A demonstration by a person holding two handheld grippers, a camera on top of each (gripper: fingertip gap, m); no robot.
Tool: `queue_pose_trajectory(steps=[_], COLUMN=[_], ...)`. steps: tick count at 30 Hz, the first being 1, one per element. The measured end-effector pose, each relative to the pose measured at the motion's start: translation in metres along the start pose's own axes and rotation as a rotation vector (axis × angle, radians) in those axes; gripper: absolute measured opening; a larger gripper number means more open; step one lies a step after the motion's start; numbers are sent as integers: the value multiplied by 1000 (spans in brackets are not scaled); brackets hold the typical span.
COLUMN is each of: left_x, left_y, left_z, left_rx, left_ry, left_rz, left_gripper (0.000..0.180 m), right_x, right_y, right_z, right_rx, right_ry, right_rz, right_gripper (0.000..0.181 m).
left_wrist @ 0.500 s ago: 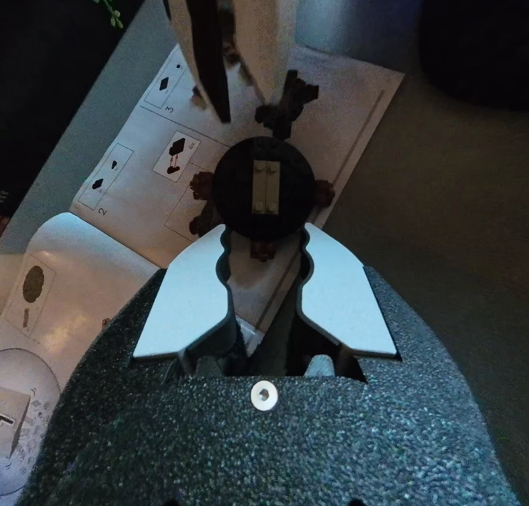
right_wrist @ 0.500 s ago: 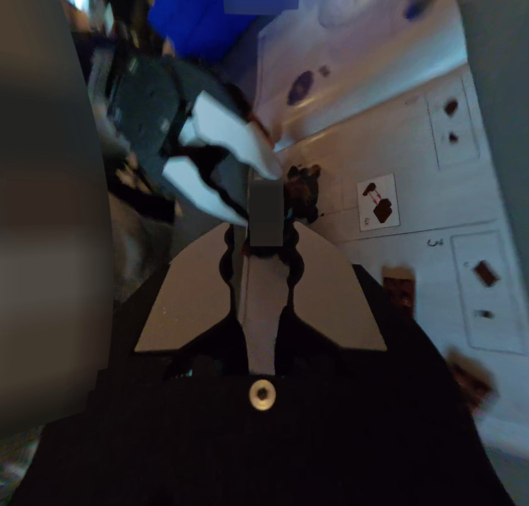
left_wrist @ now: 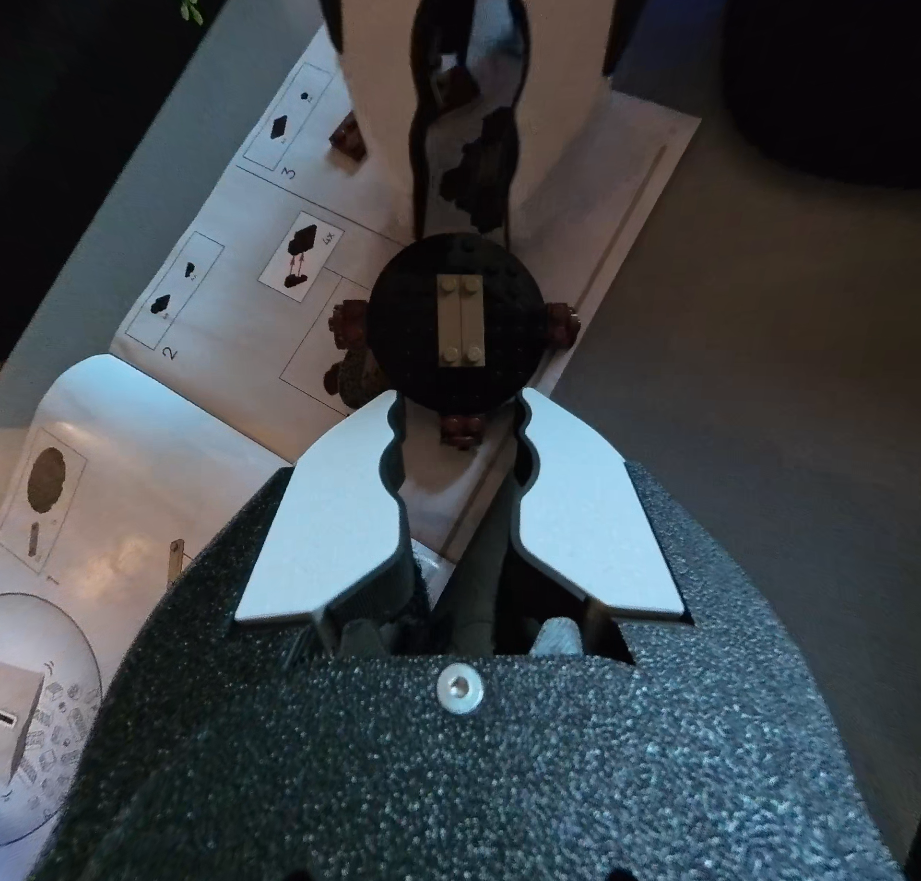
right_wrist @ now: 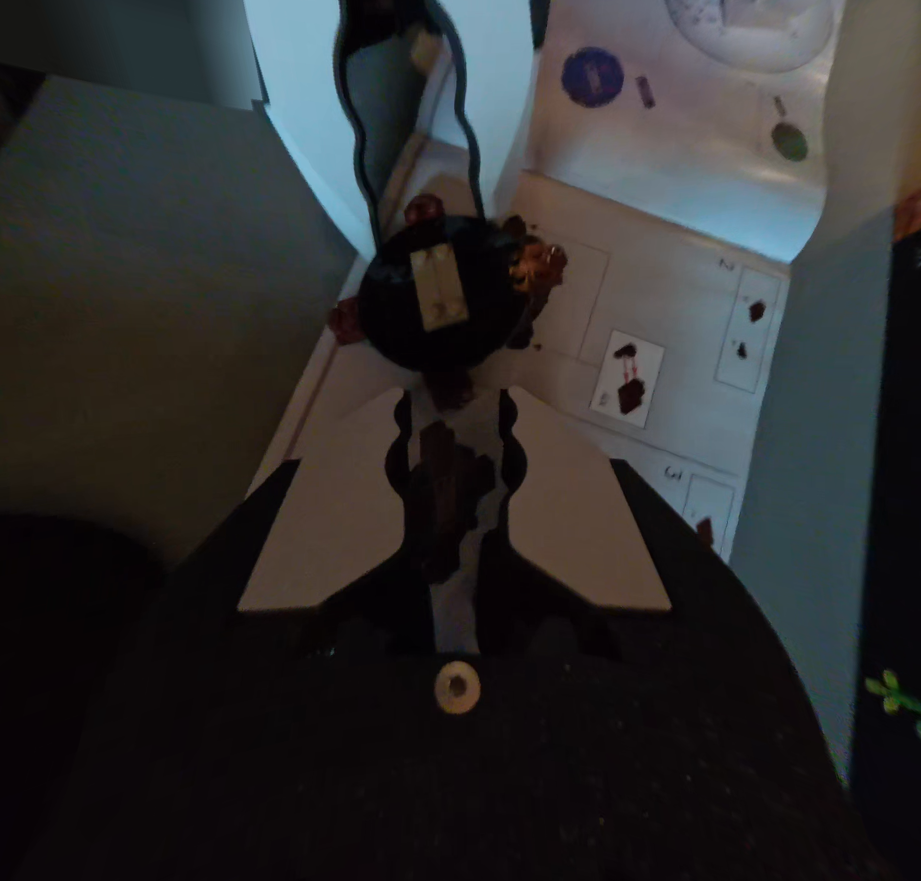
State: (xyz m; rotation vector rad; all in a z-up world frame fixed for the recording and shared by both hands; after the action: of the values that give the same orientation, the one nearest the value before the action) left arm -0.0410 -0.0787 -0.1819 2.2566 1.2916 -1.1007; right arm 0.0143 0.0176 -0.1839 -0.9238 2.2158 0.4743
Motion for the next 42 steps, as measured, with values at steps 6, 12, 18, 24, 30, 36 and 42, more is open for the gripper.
queue_pose_trajectory(steps=[6,12,18,24,30,36,42], left_x=[1,1,2,3,1,1,2], left_y=[-1,-2,-2,-2,2,0,0], left_z=[1,1,0,1,1,1,1], left_rx=[-12,-55,-51,-50,20,-21,-22], left_ry=[-6,-53,-66,-32,9,0,-4], left_rz=[8,59,75,80,30,36,39], left_gripper=[40,39,38,37,30,33,34], right_x=[0,-8,-4,-3,-1,-11,-7], right_y=[1,-2,1,0,3,-1,-6], right_z=[-1,5,3,3,2,1,7], right_rx=[36,61,102,133,229,299,366], right_ry=[30,-10,13,29,53,72,72], right_rz=[-20,116,128,149,141,126,63], right_gripper=[10,9,9,9,7,13,15])
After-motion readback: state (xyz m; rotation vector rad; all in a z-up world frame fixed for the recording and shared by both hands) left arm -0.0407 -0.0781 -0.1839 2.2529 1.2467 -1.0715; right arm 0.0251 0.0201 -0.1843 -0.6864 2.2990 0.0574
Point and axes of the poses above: each gripper's, where its closed fingertips meet, x out along the fingers, z out of its underside, y = z × x across the jaws, the point moved 4 cm from there along -x, back along the fingers, and after that the axes turned 1 degree about z, right-handed, at the moved point
